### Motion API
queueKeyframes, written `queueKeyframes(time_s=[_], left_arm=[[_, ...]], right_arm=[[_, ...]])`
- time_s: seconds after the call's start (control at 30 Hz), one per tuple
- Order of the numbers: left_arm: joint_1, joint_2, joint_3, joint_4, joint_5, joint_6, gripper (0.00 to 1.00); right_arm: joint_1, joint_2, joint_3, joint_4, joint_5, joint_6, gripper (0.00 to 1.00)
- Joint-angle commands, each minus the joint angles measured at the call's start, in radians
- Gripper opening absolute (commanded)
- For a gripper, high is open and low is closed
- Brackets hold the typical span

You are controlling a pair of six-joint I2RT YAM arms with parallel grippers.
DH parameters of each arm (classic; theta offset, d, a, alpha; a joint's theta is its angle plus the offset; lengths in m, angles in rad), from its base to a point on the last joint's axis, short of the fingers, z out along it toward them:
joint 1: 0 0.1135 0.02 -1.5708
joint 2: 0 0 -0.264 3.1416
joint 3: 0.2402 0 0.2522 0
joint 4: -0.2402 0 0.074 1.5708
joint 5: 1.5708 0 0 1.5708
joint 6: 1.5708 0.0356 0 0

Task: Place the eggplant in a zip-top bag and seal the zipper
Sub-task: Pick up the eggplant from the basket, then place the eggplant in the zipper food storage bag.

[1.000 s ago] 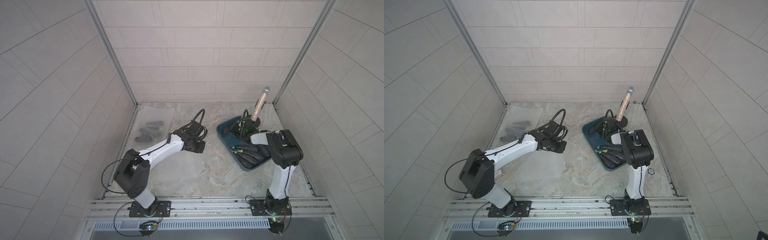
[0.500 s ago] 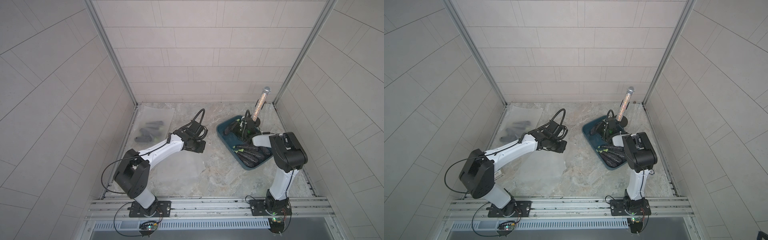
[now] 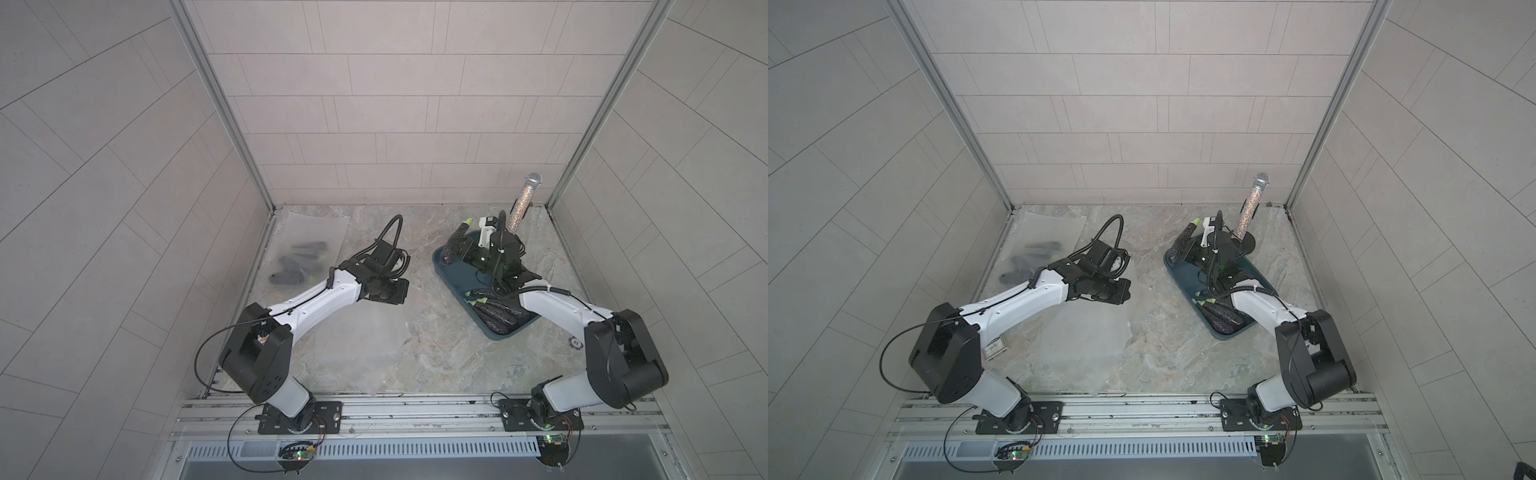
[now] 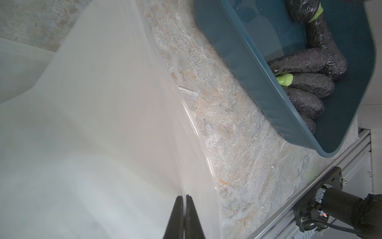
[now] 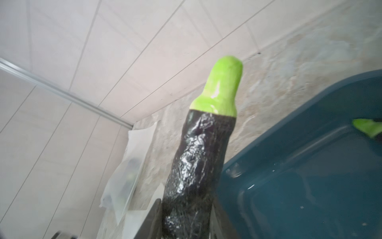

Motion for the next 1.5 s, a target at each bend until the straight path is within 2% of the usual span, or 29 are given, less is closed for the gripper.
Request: queueKeyframes(time_s=[0.0,0.23,0.6,1.07,1.47], left_arm=[[0.019,-0.037,-0.026,0.046,0.060,-0.031,0.00],[0.041,-0.045,-0.046,0.081,0.103,-0.060,0.00],[0.044,-0.074,-0.044,0.082,0.122,-0.070,0.00],[0.068,-0.124,-0.066,0.105,0.147,-0.096,0.00],[0.097,-0.159,-0.100,0.142,0.185,-0.118,0.00]], right_arm=[[0.083,-0.080,-0.038,0.003,0.034,-0.077,0.24],[0.235,-0.102,-0.090,0.108,0.079,-0.097,0.24],[0.315,0.004,-0.175,0.374,0.077,-0.046,0.23],[0.374,0.044,-0.219,0.406,0.156,-0.109,0.23],[0.460,0.013,-0.235,0.349,0.231,-0.223,0.24]])
